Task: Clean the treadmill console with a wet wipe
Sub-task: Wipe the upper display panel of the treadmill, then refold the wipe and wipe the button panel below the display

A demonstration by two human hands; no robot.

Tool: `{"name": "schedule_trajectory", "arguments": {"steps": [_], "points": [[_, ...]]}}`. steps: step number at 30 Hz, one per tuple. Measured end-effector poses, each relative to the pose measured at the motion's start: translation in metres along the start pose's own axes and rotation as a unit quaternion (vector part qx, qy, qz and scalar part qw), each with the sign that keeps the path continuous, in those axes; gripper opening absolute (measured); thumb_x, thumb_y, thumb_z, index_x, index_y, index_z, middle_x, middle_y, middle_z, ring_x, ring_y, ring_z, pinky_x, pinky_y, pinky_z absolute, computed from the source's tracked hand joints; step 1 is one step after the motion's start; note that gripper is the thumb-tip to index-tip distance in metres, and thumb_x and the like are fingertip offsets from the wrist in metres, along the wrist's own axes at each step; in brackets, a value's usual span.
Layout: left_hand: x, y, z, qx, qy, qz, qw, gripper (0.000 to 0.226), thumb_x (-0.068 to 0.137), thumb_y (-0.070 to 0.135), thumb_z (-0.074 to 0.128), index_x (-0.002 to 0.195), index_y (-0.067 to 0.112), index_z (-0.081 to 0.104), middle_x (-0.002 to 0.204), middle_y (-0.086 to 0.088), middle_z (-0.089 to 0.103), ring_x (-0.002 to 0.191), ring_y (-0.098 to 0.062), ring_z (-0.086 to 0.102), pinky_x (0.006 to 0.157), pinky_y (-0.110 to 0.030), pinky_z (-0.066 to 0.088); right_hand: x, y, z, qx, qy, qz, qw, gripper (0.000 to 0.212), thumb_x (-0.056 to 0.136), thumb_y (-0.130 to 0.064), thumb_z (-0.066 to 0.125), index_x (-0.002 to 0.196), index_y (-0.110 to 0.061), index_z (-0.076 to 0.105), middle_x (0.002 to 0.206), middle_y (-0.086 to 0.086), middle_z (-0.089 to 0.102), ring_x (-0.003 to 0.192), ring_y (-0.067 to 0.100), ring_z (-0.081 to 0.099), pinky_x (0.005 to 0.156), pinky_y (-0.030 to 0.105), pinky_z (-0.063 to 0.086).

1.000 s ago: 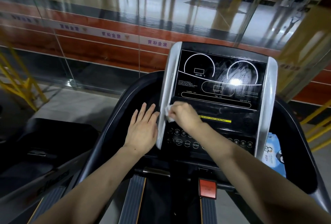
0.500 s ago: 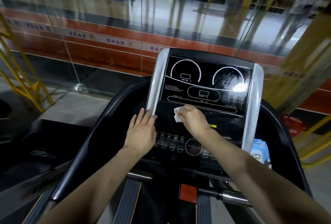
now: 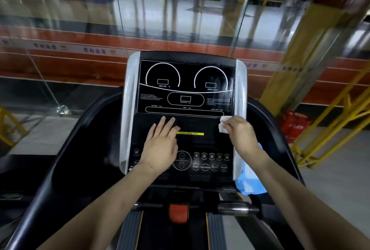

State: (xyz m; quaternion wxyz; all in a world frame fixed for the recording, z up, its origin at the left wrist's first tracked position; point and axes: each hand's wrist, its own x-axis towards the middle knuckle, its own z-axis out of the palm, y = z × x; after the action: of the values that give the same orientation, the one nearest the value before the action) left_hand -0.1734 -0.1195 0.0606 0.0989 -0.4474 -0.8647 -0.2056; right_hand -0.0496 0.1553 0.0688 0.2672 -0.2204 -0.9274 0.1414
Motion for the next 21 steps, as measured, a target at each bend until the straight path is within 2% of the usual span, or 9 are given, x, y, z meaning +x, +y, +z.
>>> {"name": "schedule_trajectory", "arguments": {"steps": [3, 6, 10, 13, 15, 18, 21], "points": [[0.003, 0.013, 0.008, 0.007, -0.006, 0.018, 1.0, 0.046, 0.103, 0.02, 0.048, 0.149, 0.019, 0.049, 0.17, -0.003, 0.029, 0.162, -0.027, 0.01, 0.131, -0.05, 0.014, -0.003, -0.002, 0.0, 0.004, 0.023, 0.029, 0.999, 0.014, 0.094, -0.007, 0.071, 0.081, -0.003, 0.072, 0.086, 0.013, 0.068, 0.08, 0.034, 0.067, 0.07, 0.048, 0.059], [0.0, 0.023, 0.015, 0.006, -0.002, 0.028, 1.0, 0.044, 0.101, 0.018, 0.05, 0.144, 0.019, 0.053, 0.169, -0.004, 0.033, 0.161, -0.027, 0.012, 0.13, -0.051, 0.017, -0.046, -0.007, 0.014, 0.014, 0.012, 0.009, 1.0, 0.012, 0.093, -0.003, 0.072, 0.081, -0.006, 0.071, 0.083, 0.009, 0.067, 0.081, 0.033, 0.065, 0.068, 0.048, 0.059], [-0.01, 0.035, 0.02, -0.015, 0.017, 0.037, 0.999, 0.041, 0.1, 0.018, 0.052, 0.14, 0.019, 0.057, 0.165, -0.003, 0.039, 0.161, -0.026, 0.016, 0.13, -0.051, 0.018, -0.077, 0.0, 0.019, 0.023, 0.005, 0.023, 0.999, 0.016, 0.09, 0.008, 0.071, 0.083, -0.006, 0.069, 0.085, 0.009, 0.066, 0.083, 0.03, 0.065, 0.073, 0.046, 0.059], [-0.018, 0.044, 0.02, -0.044, 0.032, 0.042, 0.998, 0.038, 0.099, 0.017, 0.052, 0.137, 0.019, 0.059, 0.161, -0.001, 0.044, 0.159, -0.024, 0.022, 0.128, -0.051, 0.024, -0.086, -0.001, 0.01, 0.1, 0.027, 0.095, 0.99, 0.009, 0.099, -0.004, 0.067, 0.093, -0.01, 0.072, 0.094, 0.001, 0.066, 0.088, 0.017, 0.066, 0.081, 0.033, 0.056], [-0.022, 0.052, 0.018, -0.075, 0.047, 0.027, 0.996, 0.035, 0.1, 0.018, 0.054, 0.134, 0.021, 0.06, 0.151, 0.003, 0.052, 0.149, -0.02, 0.039, 0.121, -0.051, 0.036, -0.091, -0.011, -0.002, 0.164, 0.053, 0.122, 0.977, 0.008, 0.1, -0.01, 0.068, 0.094, -0.015, 0.072, 0.094, -0.007, 0.065, 0.087, 0.007, 0.063, 0.081, 0.023, 0.053], [-0.021, 0.071, 0.014, -0.174, 0.056, -0.035, 0.983, 0.028, 0.102, 0.02, 0.057, 0.128, 0.024, 0.065, 0.126, 0.013, 0.063, 0.12, -0.012, 0.056, 0.104, -0.042, 0.048, -0.1, -0.035, -0.019, 0.289, 0.064, 0.183, 0.937, 0.009, 0.098, -0.014, 0.071, 0.091, -0.021, 0.072, 0.089, -0.008, 0.071, 0.086, 0.007, 0.066, 0.08, 0.019, 0.052], [-0.023, 0.094, 0.009, -0.374, 0.035, -0.122, 0.919, 0.017, 0.102, 0.023, 0.064, 0.115, 0.032, 0.072, 0.108, 0.017, 0.072, 0.11, -0.005, 0.063, 0.095, -0.033, 0.052, -0.109, -0.049, -0.031, 0.451, 0.051, 0.263, 0.851, 0.013, 0.099, -0.014, 0.069, 0.087, -0.018, 0.074, 0.087, -0.001, 0.074, 0.084, 0.012, 0.066, 0.083, 0.025, 0.054]]}}
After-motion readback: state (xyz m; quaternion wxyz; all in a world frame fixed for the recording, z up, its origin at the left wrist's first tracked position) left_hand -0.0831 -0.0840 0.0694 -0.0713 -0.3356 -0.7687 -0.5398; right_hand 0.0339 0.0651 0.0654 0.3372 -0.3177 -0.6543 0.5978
